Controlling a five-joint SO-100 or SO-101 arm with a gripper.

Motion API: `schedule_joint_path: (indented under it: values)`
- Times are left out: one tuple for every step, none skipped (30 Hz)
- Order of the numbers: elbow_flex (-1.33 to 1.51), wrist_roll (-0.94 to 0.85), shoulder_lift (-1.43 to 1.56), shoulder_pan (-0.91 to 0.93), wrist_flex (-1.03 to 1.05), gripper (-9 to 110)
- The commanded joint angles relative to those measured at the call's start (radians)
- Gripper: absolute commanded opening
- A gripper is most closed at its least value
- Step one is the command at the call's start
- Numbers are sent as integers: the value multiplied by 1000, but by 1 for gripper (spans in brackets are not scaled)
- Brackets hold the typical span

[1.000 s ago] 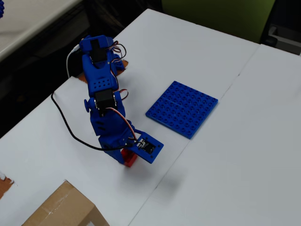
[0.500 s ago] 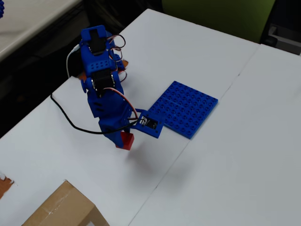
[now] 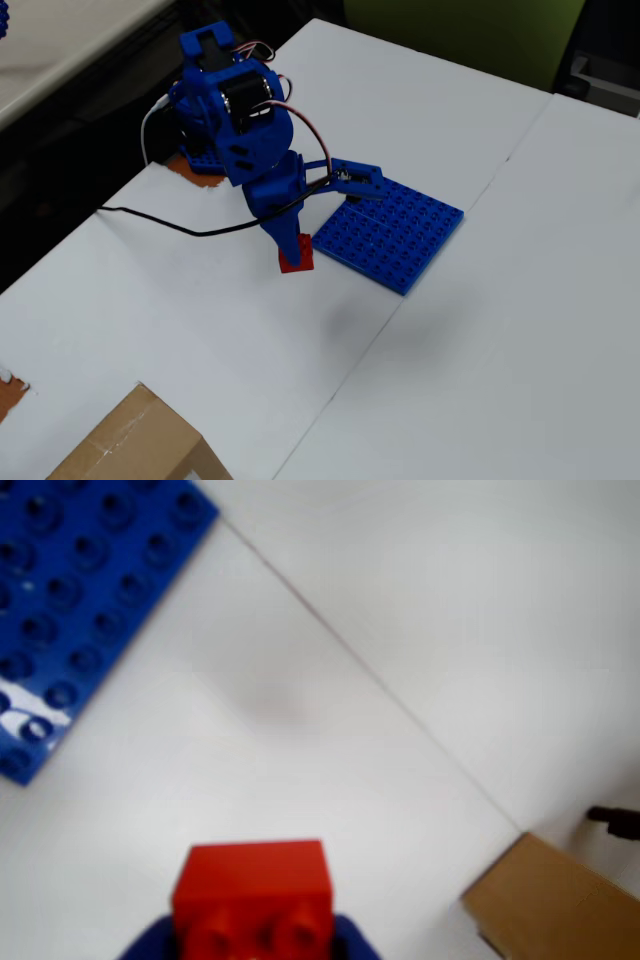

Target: Pick up the 2x2 red block and go up the 8x8 blue block.

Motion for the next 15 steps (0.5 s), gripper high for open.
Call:
schedule_joint_path:
  values:
    - [2, -44, 101, -55, 8, 1]
    - [2, -52, 112, -69, 12, 1]
    - [2, -60, 121, -83, 20, 1]
    - [2, -67, 130, -98, 26, 1]
    - [2, -81, 140, -112, 31, 1]
    - [2, -89, 147, -127, 32, 1]
    - [2, -106, 153, -143, 35, 1]
    - [0, -130, 158, -156, 38, 1]
    - [0, -138, 163, -173, 43, 1]
    - [-2, -141, 166, -192, 49, 1]
    - [-6, -153, 166, -209, 55, 1]
    - [-11, -160, 167, -225, 60, 1]
    - [-14, -160, 167, -244, 64, 1]
    - [-15, -176, 167, -259, 64, 1]
    - [-15, -199, 163, -276, 66, 1]
